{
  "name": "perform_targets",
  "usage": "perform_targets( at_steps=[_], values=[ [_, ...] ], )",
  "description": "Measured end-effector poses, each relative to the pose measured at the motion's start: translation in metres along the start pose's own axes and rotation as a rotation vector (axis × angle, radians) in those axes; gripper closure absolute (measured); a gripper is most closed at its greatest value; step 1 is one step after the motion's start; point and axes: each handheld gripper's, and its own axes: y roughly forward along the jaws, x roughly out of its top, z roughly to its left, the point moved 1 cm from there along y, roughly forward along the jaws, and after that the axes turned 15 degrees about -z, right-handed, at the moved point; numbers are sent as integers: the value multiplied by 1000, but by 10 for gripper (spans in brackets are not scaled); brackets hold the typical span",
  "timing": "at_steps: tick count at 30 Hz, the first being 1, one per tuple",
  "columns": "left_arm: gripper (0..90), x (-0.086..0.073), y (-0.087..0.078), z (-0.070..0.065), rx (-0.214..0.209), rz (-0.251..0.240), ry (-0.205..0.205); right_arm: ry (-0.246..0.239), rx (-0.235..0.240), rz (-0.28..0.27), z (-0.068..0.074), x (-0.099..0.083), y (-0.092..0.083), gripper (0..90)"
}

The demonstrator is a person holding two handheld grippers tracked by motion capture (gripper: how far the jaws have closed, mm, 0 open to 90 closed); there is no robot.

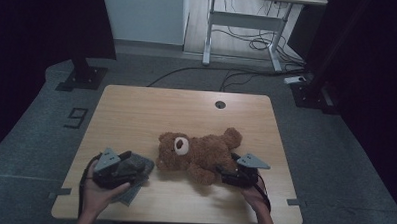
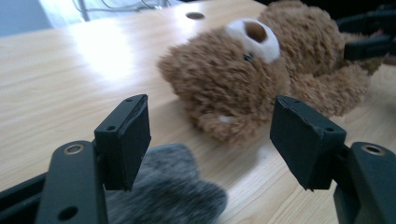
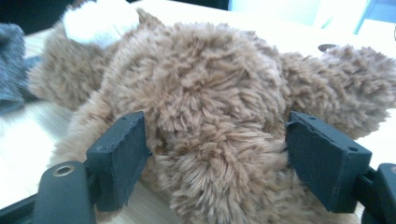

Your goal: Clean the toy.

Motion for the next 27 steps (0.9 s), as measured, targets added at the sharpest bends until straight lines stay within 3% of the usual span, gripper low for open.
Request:
perform_targets(
  at_steps=[6, 10, 16, 17, 22, 27],
  values=[
    [300, -7, 28, -22, -37, 43, 20, -6, 17, -47, 7, 10, -14, 213],
    [309, -8, 33, -34, -70, 50, 30, -11, 26, -66, 11, 15, -25, 213],
    [324, -12, 30, -38, -90, 52, 24, -8, 16, -89, 13, 14, -42, 220],
    [324, -14, 28, -39, -95, 53, 19, -4, 7, -102, 14, 12, -54, 226],
    [326, -21, 17, -40, -98, 59, 20, 5, -13, -112, 14, 3, -76, 236],
    [326, -23, 8, -38, -89, 54, 13, 28, 6, -108, 13, -9, -86, 247]
  ],
)
